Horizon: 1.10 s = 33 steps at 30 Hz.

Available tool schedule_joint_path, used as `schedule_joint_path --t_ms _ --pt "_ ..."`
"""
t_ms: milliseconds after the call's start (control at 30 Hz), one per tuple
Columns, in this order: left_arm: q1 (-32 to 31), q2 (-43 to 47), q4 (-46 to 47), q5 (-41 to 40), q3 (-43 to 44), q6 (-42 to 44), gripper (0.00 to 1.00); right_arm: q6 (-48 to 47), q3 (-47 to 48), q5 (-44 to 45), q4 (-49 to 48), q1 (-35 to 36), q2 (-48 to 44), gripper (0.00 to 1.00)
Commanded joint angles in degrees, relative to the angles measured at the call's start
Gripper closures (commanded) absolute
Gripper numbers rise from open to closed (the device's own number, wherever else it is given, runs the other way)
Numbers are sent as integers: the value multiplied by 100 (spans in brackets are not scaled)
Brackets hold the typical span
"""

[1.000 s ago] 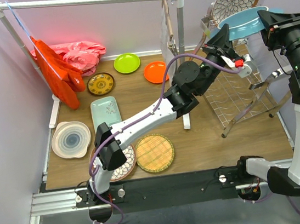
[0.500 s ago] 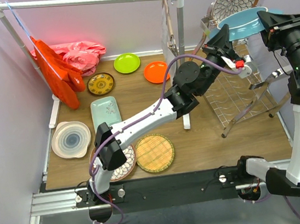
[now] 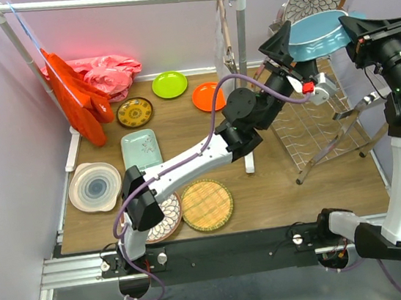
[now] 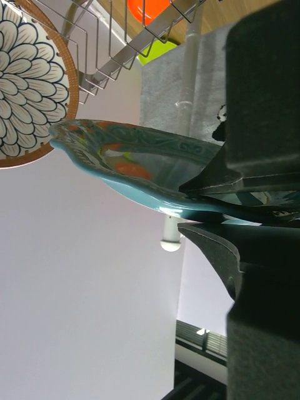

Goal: Load the plates into the dish rack
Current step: Pass the plate from the left arm to the right

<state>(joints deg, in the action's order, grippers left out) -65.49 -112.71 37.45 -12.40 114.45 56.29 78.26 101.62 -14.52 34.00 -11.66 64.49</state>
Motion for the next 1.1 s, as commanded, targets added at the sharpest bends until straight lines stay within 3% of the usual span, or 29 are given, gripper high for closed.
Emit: schedule_joint_path --t_ms 0,333,567,1067 --pt "-42 591 878 36 -168 -136 17 -4 226 64 -490 -187 2 99" --pt "-42 908 878 -60 -775 -268 11 269 384 -103 -693 -451 134 99" --pt "-51 1224 703 -34 -942 -558 10 146 384 248 -947 -495 160 99" --pt "-51 2367 412 107 -2322 -1138 10 190 815 573 -1282 -627 538 99"
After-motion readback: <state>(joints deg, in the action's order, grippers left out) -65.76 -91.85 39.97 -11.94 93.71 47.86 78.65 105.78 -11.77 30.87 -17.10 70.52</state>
